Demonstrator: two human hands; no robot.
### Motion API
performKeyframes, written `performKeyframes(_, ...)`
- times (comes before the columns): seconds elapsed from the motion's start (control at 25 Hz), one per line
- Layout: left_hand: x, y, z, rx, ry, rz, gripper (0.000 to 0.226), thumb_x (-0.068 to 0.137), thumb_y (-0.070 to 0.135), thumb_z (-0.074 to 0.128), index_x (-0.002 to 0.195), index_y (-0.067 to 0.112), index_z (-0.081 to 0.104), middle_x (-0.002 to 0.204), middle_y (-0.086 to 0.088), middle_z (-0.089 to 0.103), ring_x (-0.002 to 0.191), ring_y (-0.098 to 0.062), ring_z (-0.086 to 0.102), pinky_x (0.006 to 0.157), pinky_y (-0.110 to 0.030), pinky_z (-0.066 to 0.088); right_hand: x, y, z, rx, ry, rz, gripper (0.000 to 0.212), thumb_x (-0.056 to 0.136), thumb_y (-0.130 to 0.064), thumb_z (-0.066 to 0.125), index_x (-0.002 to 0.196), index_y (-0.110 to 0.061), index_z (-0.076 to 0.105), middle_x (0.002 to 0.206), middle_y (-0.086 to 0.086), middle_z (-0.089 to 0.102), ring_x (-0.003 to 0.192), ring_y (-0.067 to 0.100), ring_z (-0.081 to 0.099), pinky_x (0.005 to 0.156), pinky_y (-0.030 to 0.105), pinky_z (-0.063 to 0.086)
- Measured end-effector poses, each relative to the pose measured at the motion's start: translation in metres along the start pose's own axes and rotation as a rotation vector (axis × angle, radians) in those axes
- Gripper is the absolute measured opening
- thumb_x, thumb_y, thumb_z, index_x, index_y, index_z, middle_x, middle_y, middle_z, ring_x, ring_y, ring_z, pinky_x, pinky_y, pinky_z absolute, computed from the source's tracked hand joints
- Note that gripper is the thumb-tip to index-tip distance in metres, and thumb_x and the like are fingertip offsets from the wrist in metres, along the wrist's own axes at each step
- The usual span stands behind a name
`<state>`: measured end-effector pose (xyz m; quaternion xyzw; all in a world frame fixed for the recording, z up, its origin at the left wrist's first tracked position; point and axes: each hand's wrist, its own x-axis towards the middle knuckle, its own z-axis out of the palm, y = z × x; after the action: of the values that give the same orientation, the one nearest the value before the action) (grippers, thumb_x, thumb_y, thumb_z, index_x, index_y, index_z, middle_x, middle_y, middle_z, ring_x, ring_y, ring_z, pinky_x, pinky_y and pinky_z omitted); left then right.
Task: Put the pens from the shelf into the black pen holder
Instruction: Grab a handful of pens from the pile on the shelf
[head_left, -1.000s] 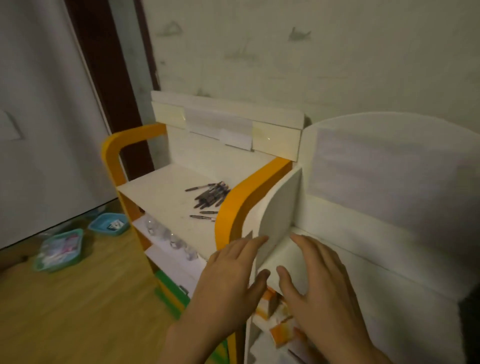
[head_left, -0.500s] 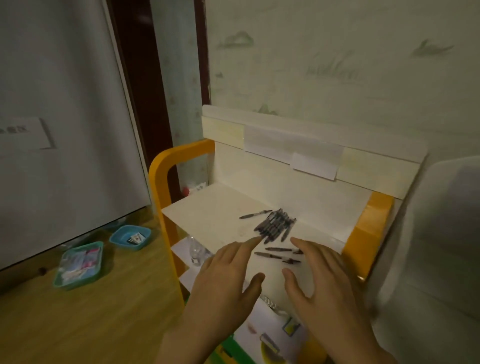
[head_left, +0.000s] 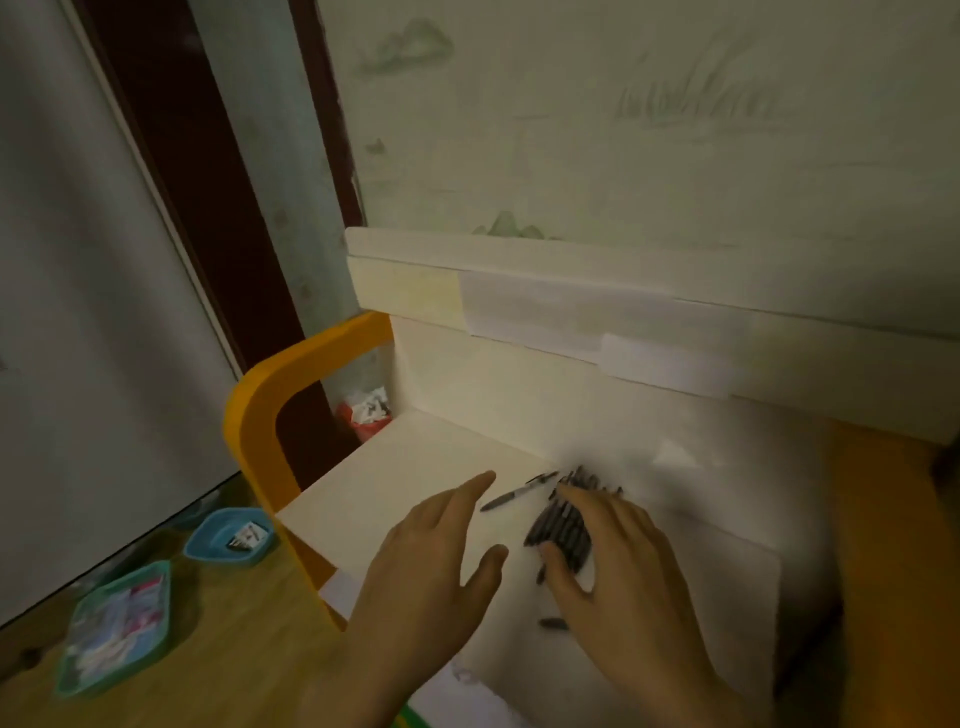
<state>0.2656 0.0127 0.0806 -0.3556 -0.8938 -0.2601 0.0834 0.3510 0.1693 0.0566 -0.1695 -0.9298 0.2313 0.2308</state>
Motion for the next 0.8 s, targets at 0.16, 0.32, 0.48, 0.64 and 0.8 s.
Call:
performKeyframes(0.16, 0.043, -0.029, 0.026, -0.062, -0.089, 0.014, 0.065, 0.094, 0.054, 0.044, 0.146, 0.048, 0.006, 0.148, 0.025, 0.032, 0.131, 0.002, 0.034, 0.100, -0.011, 0.027, 0.029, 0.015, 0.023, -0.038, -0.010, 0.117, 0.053, 0.088, -0.050, 0.055, 0.137, -0.035, 0.043, 0.133, -0.013, 0.052, 0.124, 0.010, 0.044, 0.105, 0.030, 0.038)
performKeyframes(0.32, 0.089, -0.055, 0.057, -0.121, -0.168, 0.091, 0.062, 0.095, 0.051, 0.045, 0.147, 0.045, 0.013, 0.146, 0.021, 0.037, 0.130, -0.002, 0.038, 0.102, -0.016, 0.031, 0.054, 0.033, 0.043, -0.132, -0.015, 0.217, 0.053, 0.088, -0.053, 0.053, 0.137, -0.035, 0.044, 0.134, -0.013, 0.052, 0.126, 0.013, 0.043, 0.107, 0.035, 0.038)
performKeyframes(0.48, 0.135, -0.074, 0.102, -0.141, -0.242, 0.095, 0.059, 0.095, 0.048, 0.046, 0.148, 0.035, 0.024, 0.147, 0.012, 0.040, 0.129, -0.008, 0.042, 0.103, -0.023, 0.035, 0.065, 0.046, 0.053, -0.222, -0.009, 0.302, 0.051, 0.089, -0.053, 0.048, 0.135, -0.030, 0.047, 0.132, -0.009, 0.055, 0.124, 0.016, 0.048, 0.106, 0.034, 0.038)
performKeyframes(0.64, 0.165, -0.100, 0.158, -0.003, -0.387, -0.030, 0.074, 0.090, 0.062, 0.044, 0.148, 0.020, 0.027, 0.145, -0.002, 0.040, 0.127, -0.019, 0.044, 0.101, -0.034, 0.041, 0.071, 0.055, 0.060, -0.268, 0.039, 0.370, 0.050, 0.086, -0.049, 0.050, 0.130, -0.025, 0.054, 0.125, -0.005, 0.061, 0.114, 0.020, 0.056, 0.098, 0.039, 0.047)
performKeyframes(0.8, 0.170, -0.099, 0.190, 0.128, -0.513, -0.082, 0.093, 0.074, 0.084, 0.037, 0.137, 0.016, 0.040, 0.131, -0.006, 0.043, 0.117, -0.024, 0.043, 0.094, -0.036, 0.044, 0.070, 0.062, 0.063, -0.326, 0.090, 0.393, 0.047, 0.083, -0.045, 0.057, 0.124, -0.024, 0.058, 0.116, -0.005, 0.064, 0.106, 0.020, 0.060, 0.091, 0.035, 0.047)
